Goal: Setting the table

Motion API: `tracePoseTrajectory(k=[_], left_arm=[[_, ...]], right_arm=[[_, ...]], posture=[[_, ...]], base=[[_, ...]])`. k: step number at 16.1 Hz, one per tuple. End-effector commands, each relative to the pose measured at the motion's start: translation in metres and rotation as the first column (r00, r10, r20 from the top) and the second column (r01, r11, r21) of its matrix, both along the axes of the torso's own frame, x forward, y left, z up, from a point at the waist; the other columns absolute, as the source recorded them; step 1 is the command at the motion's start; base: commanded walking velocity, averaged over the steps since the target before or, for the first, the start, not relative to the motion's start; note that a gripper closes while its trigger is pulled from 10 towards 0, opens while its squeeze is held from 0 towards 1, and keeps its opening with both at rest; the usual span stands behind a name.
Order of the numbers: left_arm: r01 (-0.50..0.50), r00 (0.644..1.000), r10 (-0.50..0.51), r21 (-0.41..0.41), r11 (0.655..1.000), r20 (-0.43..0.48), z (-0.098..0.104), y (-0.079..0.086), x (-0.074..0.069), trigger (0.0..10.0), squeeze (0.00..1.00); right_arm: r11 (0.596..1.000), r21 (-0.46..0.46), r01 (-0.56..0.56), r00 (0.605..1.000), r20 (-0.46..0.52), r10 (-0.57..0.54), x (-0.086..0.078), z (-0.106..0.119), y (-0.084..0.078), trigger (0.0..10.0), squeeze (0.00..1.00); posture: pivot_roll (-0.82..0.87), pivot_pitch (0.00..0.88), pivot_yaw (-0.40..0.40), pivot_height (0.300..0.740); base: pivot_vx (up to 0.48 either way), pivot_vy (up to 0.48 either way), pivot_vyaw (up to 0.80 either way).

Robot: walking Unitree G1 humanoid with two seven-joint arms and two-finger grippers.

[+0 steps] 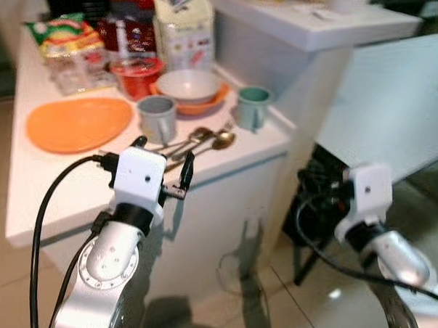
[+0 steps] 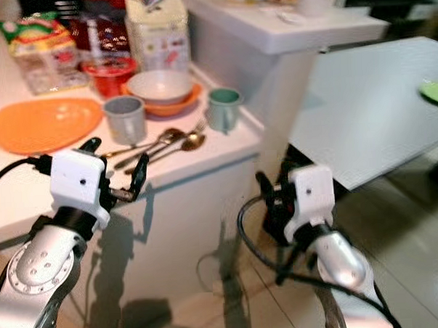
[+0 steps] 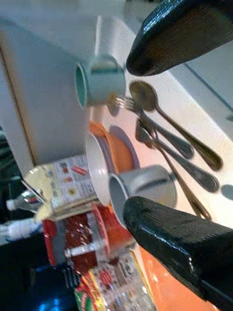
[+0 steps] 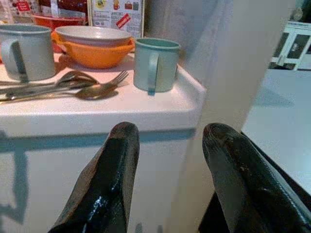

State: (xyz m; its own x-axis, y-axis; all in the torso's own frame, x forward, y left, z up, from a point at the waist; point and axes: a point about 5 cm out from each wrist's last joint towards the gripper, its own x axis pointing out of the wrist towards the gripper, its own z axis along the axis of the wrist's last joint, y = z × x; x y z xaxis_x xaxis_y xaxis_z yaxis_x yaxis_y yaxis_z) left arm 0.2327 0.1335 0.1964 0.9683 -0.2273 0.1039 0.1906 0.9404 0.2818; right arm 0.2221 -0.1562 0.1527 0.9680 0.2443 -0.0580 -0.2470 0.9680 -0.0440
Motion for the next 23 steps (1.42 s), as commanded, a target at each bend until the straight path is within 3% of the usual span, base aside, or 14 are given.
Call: tracePoseTrajectory(k=[1,4,7,12,17,23], left_arm=[[0.001,0.999,-0.002,0.009,1.0,0.039,0.008,-0.002,0.003,10.0,0.0],[-0.064,0.994,0.059,0.048,0.997,0.088,0.018,0.002,0.019,10.0,0.0],[-0.089,0.991,0.09,-0.009,0.996,0.101,0.029,0.005,0.03,10.0,0.0],[-0.078,0.991,0.077,-0.001,0.997,0.107,0.033,0.005,0.043,10.0,0.0],[-0.055,0.995,0.054,0.008,0.998,0.088,0.029,0.004,0.044,10.0,0.0],[-0.021,0.989,0.02,0.005,1.0,0.145,0.045,0.004,0.055,10.0,0.0]], right_arm=[[1.0,-0.009,-0.017,0.999,0.027,0.017,0.006,0.009,0.002,10.0,0.0],[1.0,-0.016,-0.021,0.999,0.043,0.022,0.025,0.011,0.003,10.0,0.0],[0.999,0.038,-0.025,0.999,0.041,0.023,0.029,0.017,0.01,10.0,0.0],[0.999,0.016,-0.038,0.999,0.017,0.038,0.038,0.013,0.013,10.0,0.0],[0.999,0.017,-0.029,1.0,-0.001,0.029,0.04,0.01,0.01,10.0,0.0],[0.999,0.041,-0.021,0.999,0.033,0.019,0.043,0.016,0.008,10.0,0.0]], posture=[[0.05,0.028,-0.063,0.74],[0.07,0.027,-0.068,0.74],[0.07,0.005,-0.052,0.74],[0.06,0.0,-0.034,0.74],[0.06,0.0,-0.036,0.74],[0.06,0.0,-0.038,0.74]], base=[[0.0,0.0,0.0],[0.0,0.0,0.0],[0.089,0.0,0.0],[0.316,0.0,0.0],[0.332,0.0,0.0],[0.331,0.0,0.0]])
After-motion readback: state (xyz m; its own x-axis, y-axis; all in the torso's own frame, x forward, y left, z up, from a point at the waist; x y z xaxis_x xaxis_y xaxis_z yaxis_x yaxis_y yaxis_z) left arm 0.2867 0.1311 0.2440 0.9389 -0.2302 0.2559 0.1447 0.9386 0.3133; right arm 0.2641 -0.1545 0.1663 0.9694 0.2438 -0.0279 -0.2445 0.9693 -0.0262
